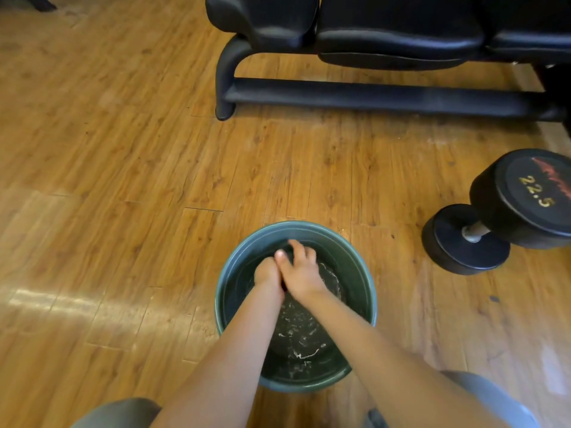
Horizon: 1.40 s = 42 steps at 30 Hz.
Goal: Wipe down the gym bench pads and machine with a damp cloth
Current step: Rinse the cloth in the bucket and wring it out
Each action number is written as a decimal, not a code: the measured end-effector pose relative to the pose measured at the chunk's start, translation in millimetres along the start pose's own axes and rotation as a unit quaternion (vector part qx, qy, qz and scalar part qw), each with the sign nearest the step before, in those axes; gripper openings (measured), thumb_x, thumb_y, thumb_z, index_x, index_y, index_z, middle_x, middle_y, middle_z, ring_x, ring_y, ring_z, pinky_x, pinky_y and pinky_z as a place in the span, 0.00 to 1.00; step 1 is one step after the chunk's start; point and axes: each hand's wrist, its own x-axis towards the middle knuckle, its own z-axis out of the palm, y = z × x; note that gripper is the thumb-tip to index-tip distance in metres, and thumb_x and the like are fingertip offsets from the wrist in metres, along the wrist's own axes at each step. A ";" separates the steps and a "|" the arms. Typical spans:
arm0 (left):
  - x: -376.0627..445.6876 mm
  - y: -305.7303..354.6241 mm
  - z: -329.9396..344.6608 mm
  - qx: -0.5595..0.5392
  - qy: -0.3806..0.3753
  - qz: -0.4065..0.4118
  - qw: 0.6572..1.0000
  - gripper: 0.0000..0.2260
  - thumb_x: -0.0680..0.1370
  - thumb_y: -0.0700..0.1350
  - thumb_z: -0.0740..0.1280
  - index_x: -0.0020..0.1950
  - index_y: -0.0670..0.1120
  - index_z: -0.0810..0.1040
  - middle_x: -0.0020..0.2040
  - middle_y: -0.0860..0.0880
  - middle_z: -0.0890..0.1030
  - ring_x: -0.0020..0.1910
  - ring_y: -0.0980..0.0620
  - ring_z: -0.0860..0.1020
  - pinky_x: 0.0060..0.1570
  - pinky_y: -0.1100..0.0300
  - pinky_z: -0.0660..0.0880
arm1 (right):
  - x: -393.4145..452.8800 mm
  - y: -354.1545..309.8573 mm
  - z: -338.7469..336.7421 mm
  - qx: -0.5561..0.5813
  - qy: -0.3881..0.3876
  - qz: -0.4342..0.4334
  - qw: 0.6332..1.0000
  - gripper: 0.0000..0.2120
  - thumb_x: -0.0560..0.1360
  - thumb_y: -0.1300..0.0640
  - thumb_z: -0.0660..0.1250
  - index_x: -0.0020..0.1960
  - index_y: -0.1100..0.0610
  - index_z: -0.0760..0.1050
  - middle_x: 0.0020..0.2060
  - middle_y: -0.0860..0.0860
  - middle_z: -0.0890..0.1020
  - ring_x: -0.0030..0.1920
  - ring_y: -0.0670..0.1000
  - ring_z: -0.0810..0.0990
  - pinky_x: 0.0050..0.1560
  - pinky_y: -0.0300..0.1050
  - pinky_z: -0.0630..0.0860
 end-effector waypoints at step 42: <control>-64.9 5.5 -27.0 0.431 -0.036 0.468 0.770 0.23 0.81 0.45 0.60 0.25 0.45 0.68 0.23 0.50 0.70 0.25 0.52 0.69 0.29 0.60 0.64 | -62.2 -45.4 -26.7 0.227 -0.023 0.142 0.963 0.15 0.80 0.55 0.53 0.39 0.57 0.73 0.23 0.51 0.69 0.21 0.47 0.65 0.19 0.36 0.58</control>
